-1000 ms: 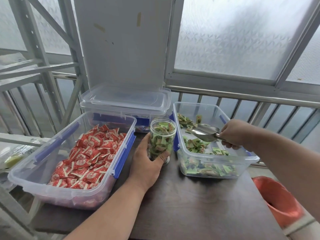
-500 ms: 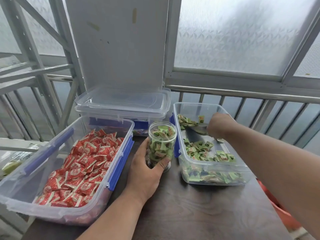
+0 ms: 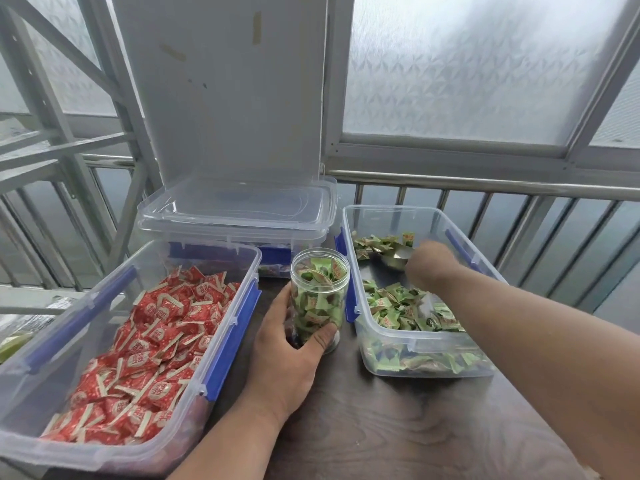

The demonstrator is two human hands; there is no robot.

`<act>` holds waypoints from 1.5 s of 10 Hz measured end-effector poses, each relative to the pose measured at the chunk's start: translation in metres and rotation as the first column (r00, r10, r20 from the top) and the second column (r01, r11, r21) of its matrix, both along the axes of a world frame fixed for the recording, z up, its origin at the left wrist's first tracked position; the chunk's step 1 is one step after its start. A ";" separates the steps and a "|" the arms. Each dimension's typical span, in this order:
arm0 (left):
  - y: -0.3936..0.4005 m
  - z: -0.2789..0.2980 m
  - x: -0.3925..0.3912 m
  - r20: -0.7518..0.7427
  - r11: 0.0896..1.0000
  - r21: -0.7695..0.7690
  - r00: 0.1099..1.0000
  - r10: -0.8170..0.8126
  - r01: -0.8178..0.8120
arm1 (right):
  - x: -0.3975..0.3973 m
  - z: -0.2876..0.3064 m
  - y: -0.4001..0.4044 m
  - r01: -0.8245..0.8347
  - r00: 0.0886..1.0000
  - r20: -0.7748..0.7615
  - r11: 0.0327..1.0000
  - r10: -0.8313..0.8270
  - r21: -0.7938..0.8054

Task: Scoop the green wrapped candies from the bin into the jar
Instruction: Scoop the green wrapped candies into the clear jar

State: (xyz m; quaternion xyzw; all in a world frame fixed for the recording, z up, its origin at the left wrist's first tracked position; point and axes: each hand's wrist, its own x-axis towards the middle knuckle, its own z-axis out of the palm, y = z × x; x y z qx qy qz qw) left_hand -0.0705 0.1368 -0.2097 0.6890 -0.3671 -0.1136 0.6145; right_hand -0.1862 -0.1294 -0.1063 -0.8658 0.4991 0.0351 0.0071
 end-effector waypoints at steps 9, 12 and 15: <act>0.001 0.004 -0.002 -0.043 1.000 0.006 0.999 0.004 -0.004 | -0.003 -0.006 -0.003 0.123 0.889 0.391 0.946 -0.240 0.300; -0.001 0.003 0.000 -0.039 1.000 0.009 0.999 -0.002 0.002 | -0.007 -0.009 -0.003 0.128 0.906 0.335 0.921 -0.259 0.367; -0.001 0.005 0.002 -0.031 1.000 0.014 1.000 -0.006 0.006 | -0.010 0.009 0.000 0.129 0.956 0.212 0.943 -0.200 0.308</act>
